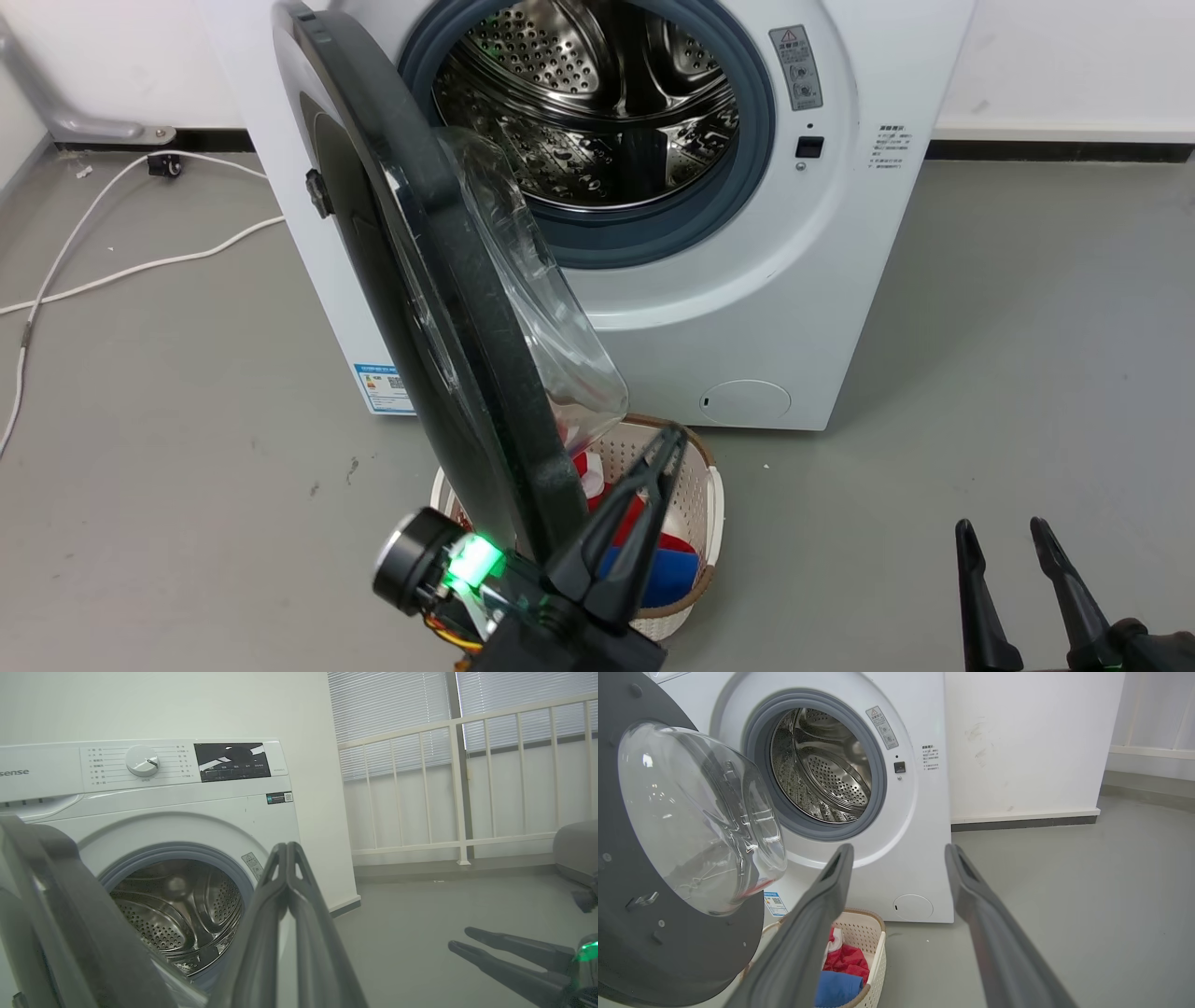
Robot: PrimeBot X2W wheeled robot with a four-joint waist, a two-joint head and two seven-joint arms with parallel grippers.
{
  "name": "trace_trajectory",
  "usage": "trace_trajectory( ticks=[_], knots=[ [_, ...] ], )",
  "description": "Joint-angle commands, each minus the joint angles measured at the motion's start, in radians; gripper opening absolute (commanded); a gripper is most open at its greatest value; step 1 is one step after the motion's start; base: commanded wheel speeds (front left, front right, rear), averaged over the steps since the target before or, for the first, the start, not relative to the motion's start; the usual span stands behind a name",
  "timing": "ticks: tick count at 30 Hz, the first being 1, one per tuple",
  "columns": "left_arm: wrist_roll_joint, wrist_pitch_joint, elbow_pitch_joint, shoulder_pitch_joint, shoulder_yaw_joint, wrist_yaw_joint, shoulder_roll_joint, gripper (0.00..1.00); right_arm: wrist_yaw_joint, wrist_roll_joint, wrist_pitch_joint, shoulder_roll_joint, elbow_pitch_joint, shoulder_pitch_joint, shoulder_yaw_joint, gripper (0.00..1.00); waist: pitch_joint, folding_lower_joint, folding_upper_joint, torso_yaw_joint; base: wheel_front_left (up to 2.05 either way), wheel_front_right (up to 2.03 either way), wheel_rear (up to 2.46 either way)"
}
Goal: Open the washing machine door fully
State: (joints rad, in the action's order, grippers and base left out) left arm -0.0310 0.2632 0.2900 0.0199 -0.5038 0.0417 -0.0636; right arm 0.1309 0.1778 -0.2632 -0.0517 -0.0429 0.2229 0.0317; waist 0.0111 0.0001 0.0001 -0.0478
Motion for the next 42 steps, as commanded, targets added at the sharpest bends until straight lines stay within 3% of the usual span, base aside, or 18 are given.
trace_trajectory(
  ticks=[1,8,16,26,42],
  knots=[
    [0.002,0.002,-0.014,-0.015,-0.009,0.006,-0.008,0.0,0.0,-0.005,-0.002,0.003,0.002,-0.016,0.0,1.0,-0.003,-0.0001,-0.0001,0.0,0.0,0.0,0.0],
    [0.011,0.002,-0.099,-0.046,-0.061,0.025,-0.026,0.0,0.0,-0.008,-0.002,0.003,0.007,-0.027,-0.004,1.0,-0.022,-0.0001,-0.0001,-0.001,0.0,0.0,0.0],
    [0.029,0.003,-0.213,-0.05,-0.064,0.019,-0.031,0.0,0.0,-0.012,-0.002,0.003,0.014,-0.052,-0.011,1.0,-0.057,-0.0001,-0.0001,0.005,0.0,0.0,0.0],
    [0.063,0.003,-0.322,-0.037,-0.006,-0.02,-0.028,0.0,0.0,-0.011,-0.002,0.003,0.032,-0.066,-0.016,1.0,-0.078,-0.0001,-0.0001,-0.009,0.0,0.0,0.0],
    [0.091,0.001,-0.288,-0.092,0.127,-0.099,-0.059,0.0,0.0,-0.002,-0.002,0.002,0.048,-0.048,-0.027,1.0,-0.061,-0.0001,-0.0001,-0.09,0.0,0.0,0.0]
  ],
)
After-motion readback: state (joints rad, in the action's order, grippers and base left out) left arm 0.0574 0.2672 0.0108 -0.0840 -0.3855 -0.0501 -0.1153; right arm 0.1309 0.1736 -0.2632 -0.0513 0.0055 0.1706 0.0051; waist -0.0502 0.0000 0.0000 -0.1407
